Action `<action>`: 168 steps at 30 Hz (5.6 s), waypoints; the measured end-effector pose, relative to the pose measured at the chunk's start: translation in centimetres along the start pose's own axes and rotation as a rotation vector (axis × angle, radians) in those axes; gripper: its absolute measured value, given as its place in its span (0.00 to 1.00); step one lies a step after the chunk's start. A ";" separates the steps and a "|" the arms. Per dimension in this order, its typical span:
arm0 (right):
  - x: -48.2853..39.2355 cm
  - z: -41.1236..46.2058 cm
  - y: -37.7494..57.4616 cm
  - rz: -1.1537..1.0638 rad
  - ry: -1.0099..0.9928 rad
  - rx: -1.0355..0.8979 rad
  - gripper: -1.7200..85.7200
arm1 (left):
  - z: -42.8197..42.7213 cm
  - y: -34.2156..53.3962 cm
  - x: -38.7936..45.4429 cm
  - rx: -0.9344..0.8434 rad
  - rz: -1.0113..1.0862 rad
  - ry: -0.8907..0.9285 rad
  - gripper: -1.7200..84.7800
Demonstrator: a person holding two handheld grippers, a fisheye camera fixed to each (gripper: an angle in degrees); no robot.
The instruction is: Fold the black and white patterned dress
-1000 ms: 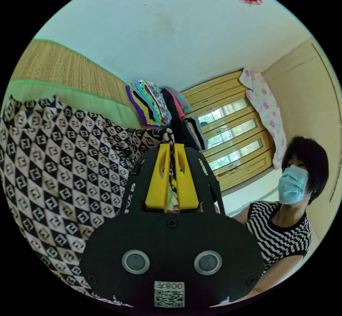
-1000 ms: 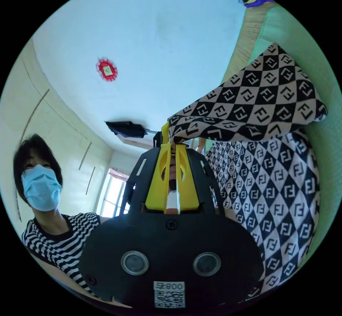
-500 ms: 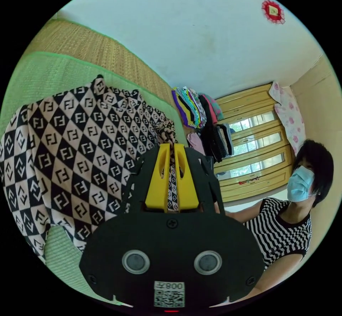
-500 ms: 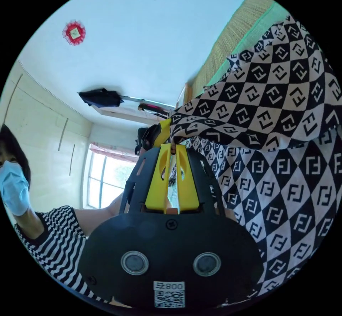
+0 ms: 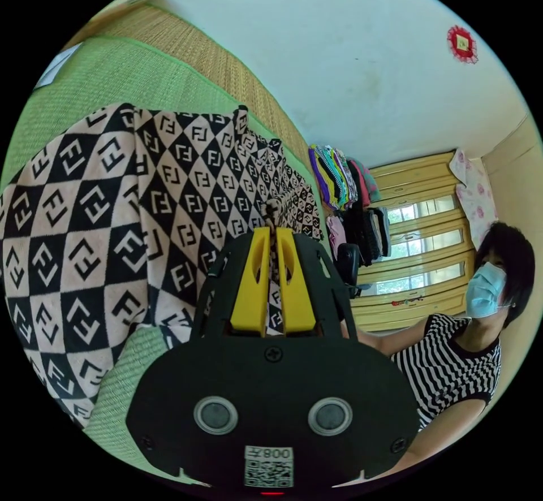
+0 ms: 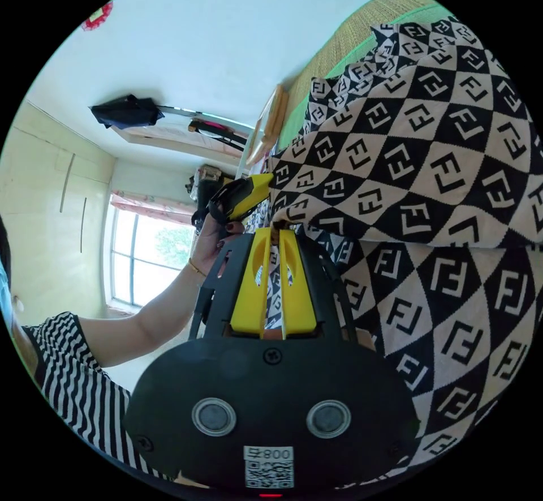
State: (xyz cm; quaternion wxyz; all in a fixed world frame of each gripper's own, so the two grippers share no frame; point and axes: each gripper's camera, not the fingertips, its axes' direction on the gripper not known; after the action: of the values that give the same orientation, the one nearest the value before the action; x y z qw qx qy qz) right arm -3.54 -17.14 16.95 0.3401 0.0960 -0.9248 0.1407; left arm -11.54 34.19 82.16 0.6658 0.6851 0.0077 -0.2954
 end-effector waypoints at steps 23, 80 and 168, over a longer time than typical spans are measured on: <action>-7.8 1.1 -5.2 -0.103 0.100 -0.106 0.02 | 3.9 -0.9 -1.8 0.078 -0.047 -0.185 0.06; -7.8 -25.5 -2.4 0.052 0.826 0.305 0.02 | 50.9 -7.0 12.7 -0.262 0.650 -0.331 0.02; -0.5 -28.3 -0.4 0.124 0.715 0.327 0.05 | -47.9 50.2 1.1 1.026 -0.790 -0.152 0.09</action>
State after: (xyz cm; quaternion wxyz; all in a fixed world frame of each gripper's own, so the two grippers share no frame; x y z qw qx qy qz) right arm 13.98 -8.25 37.27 0.6118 0.0376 -0.7175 0.3310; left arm 28.55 71.97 124.37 0.0941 0.8388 0.0697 -0.5316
